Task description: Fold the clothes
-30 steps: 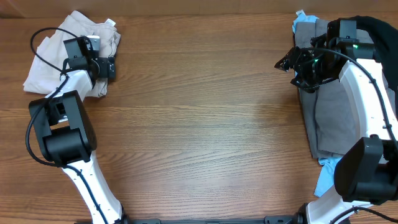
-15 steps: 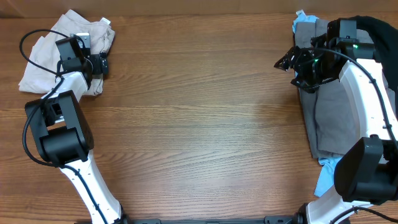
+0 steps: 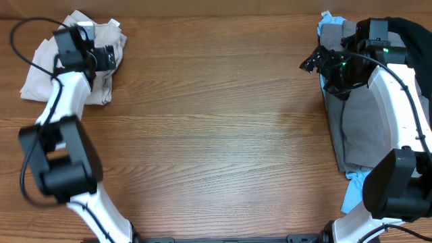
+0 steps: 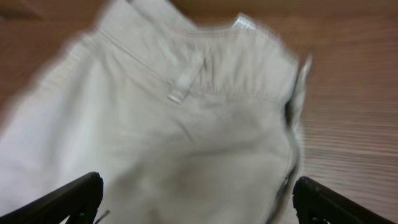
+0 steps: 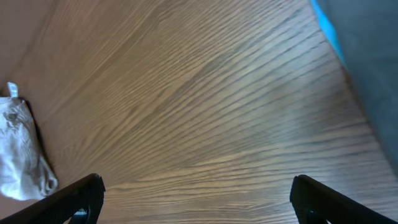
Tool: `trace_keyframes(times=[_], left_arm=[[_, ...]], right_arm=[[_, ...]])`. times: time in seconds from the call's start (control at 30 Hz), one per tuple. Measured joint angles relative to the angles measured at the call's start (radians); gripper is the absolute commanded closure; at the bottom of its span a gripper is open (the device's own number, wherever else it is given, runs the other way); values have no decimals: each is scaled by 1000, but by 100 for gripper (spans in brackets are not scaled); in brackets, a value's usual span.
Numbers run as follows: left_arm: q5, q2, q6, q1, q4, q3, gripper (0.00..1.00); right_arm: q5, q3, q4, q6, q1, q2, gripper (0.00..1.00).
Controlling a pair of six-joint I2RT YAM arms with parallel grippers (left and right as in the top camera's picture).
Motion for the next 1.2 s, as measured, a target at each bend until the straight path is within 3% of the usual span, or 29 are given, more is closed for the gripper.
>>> trace_keyframes(times=[0.2,0.4,0.6,0.7,1.03,1.2], left_arm=[[35,-278,-19,-13,-211,6,0],[80,-491,-78,-28,-331,8,0],[93,-548,-92,-32,-344,12,0],[95,-542,-94,-32,-362,12,0],[96,-537,-105,-32,-477,12,0],[96,-535,-107,-32,-518,12,0]], right_arm=[[86,147,-175,-2,0,9,0],[198,487,-428,-42,0,10,0],[232,842,-637,-62,0,10,0],[205,956,-658,-64,0,-6,0],[-125,997,-662,-67,0,-221,0],[-200,1001,-662,-68,0,-272,0]])
